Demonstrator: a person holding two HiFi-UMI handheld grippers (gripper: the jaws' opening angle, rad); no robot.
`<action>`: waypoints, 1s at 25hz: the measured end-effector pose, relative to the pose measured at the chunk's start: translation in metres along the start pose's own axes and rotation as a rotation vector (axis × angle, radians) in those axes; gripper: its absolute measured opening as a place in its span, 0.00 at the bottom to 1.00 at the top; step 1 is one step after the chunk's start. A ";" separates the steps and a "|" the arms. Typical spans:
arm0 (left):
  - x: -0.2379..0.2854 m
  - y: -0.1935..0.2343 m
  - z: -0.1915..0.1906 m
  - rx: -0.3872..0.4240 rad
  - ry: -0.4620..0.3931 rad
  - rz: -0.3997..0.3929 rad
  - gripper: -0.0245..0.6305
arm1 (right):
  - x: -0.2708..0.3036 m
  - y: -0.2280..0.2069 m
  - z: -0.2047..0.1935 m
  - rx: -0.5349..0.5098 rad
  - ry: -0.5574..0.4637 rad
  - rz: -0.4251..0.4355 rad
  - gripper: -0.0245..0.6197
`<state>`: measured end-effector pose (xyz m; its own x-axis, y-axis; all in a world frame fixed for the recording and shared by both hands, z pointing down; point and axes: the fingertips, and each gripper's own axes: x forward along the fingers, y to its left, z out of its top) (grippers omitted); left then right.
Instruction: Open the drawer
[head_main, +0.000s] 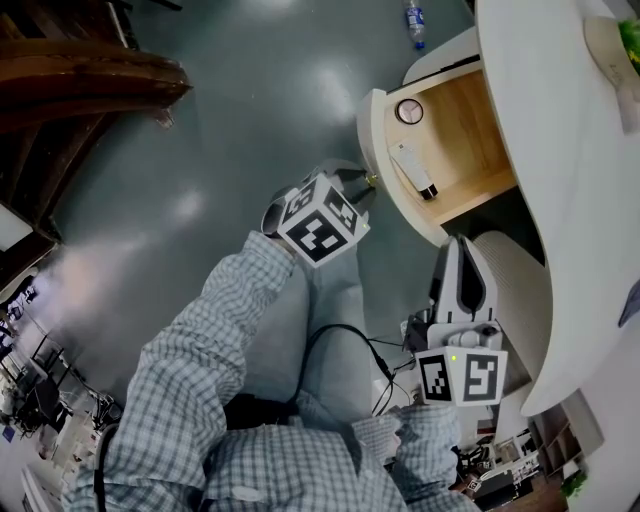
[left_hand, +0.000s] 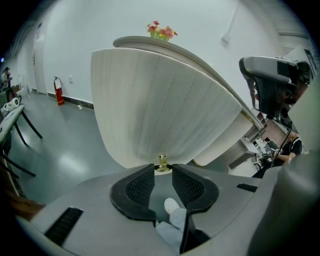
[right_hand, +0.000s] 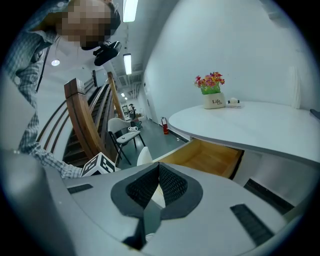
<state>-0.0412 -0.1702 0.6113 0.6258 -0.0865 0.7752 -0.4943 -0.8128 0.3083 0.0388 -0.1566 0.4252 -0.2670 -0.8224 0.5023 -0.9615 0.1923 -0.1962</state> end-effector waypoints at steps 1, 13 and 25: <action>-0.001 0.000 0.000 0.004 0.010 0.004 0.21 | 0.000 0.000 0.002 0.000 -0.002 -0.002 0.05; -0.052 -0.003 0.003 0.002 0.090 -0.002 0.05 | -0.018 -0.004 0.044 0.001 -0.063 -0.046 0.05; -0.133 -0.035 0.075 0.043 0.053 -0.028 0.05 | -0.060 0.000 0.105 -0.015 -0.132 -0.086 0.05</action>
<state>-0.0621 -0.1739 0.4557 0.6055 -0.0338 0.7952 -0.4498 -0.8388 0.3068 0.0618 -0.1633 0.3064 -0.1737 -0.8991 0.4017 -0.9816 0.1253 -0.1440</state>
